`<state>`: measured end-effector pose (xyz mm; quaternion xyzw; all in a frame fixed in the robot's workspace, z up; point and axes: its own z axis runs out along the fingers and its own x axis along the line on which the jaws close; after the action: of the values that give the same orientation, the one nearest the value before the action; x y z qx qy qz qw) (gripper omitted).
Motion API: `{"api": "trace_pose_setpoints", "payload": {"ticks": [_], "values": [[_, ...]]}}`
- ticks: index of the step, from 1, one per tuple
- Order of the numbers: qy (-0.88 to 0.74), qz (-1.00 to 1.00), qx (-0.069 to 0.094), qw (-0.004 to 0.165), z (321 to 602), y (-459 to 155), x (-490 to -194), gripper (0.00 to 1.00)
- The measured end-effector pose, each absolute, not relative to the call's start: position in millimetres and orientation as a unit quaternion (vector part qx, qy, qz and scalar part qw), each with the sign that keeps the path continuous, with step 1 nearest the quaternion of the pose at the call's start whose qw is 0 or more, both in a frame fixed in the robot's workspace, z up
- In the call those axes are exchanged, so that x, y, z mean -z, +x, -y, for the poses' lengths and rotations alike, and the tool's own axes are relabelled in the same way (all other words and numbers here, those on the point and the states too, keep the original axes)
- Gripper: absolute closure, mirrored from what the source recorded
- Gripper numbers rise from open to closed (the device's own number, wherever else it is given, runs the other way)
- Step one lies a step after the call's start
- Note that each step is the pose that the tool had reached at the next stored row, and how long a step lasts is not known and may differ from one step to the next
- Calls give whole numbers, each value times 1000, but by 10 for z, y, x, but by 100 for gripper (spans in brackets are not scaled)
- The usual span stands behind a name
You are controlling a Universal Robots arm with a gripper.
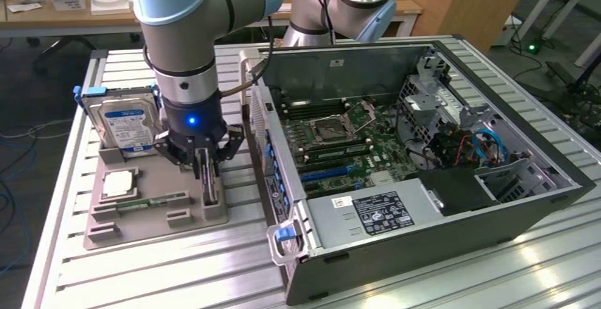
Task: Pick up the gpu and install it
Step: 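Pick up the gpu and move the gpu toward the slot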
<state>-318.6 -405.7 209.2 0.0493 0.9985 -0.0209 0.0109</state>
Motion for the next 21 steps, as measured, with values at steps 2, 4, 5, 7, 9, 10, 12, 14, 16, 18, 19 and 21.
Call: {"api": "trace_pose_setpoints", "payload": {"ticks": [2,4,5,7,9,10,12,14,16,18,19,21], "values": [[49,-999,21,11,4057,-3186,-2093,62],[49,-999,21,11,4057,-3186,-2092,68],[49,-999,21,11,4057,-3186,-2092,72],[49,-999,21,11,4057,-3185,-2091,72],[49,-999,21,11,4057,-3182,-2090,72],[49,-999,21,11,4057,-3180,-2089,72],[49,-999,21,11,4057,-3178,-2088,72],[49,-999,21,11,4057,-3178,-2088,72],[49,-999,21,11,4057,-3177,-2088,72],[49,-999,21,11,4057,-3177,-2088,72],[49,-999,20,11,4057,-3176,-2093,72],[49,-999,17,11,4058,-3175,-2129,72]]}}
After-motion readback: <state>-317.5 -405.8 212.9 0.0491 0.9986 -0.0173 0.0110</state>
